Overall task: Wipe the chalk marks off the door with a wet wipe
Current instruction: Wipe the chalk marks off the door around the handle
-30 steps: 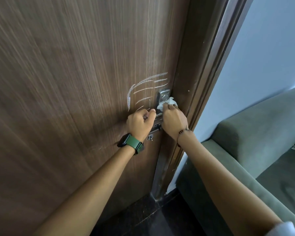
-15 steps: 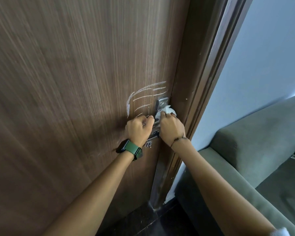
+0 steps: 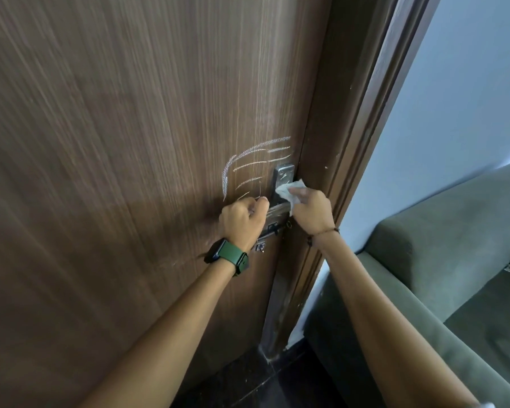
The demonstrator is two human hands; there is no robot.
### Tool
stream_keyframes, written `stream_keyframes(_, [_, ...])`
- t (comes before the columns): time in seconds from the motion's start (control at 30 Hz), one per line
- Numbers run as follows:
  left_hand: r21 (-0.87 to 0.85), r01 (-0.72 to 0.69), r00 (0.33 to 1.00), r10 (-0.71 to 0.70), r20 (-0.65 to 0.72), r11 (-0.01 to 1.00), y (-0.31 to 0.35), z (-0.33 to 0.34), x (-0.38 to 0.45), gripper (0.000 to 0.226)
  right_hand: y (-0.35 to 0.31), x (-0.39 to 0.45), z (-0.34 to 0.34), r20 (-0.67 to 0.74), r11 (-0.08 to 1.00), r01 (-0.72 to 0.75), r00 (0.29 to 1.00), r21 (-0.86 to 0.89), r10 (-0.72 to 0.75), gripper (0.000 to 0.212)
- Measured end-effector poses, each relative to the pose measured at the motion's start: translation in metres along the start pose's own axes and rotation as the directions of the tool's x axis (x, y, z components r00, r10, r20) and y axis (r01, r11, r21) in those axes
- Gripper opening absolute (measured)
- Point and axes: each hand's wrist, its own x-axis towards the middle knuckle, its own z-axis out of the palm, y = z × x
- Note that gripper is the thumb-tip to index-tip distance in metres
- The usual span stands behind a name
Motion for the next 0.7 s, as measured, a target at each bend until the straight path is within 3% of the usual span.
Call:
stream_keyframes(0.03, [-0.002,0.004,1.000,-0.004,-0.002,1.000,-0.001,0.000,0.001,0.045,0.005,-0.004,-0.001,0.019,0.968,-0.082,0.997,0.238,0.080,0.037])
stream_keyframes(0.1, [-0.012,0.017,1.000,-0.017,-0.009,1.000,-0.002,0.002,0.004,0.050,0.012,-0.008,0.000,0.158,0.742,-0.251,0.968,0.622,0.195,0.046])
stream_keyframes(0.17, [-0.013,0.014,1.000,-0.014,-0.004,1.000,-0.002,0.003,0.006,0.058,0.012,-0.009,0.004,0.231,0.574,-0.306,0.952,0.759,0.202,0.052])
stream_keyframes(0.27, [-0.015,0.008,1.000,-0.008,0.003,1.000,-0.005,0.004,0.006,0.065,0.018,-0.019,0.013,0.233,0.391,-0.259,0.966,0.883,0.112,0.053])
stream_keyframes(0.33, [-0.013,-0.005,1.000,0.005,0.008,1.000,-0.006,0.003,0.007,0.064,0.019,-0.021,0.015,0.258,0.248,-0.266,0.964,0.931,0.065,0.044])
stream_keyframes(0.5, [0.014,-0.019,1.000,0.019,0.023,1.000,-0.005,0.000,0.005,0.059,0.015,-0.022,0.026,0.292,-0.151,-0.269,0.944,0.951,0.154,0.029])
stream_keyframes(0.53, [0.018,-0.022,1.000,0.022,0.023,1.000,-0.006,-0.001,0.005,0.060,0.017,-0.026,0.028,0.299,-0.236,-0.254,0.938,0.938,0.177,0.034])
stream_keyframes(0.63, [0.022,-0.022,1.000,0.022,0.017,1.000,-0.005,-0.001,0.006,0.057,0.014,-0.023,0.028,0.355,-0.382,-0.248,0.904,0.890,0.240,0.072])
stream_keyframes(0.7, [0.030,-0.011,1.000,0.010,0.019,0.999,-0.003,0.000,0.005,0.052,0.009,-0.021,0.029,0.376,-0.480,-0.219,0.890,0.849,0.259,0.076])
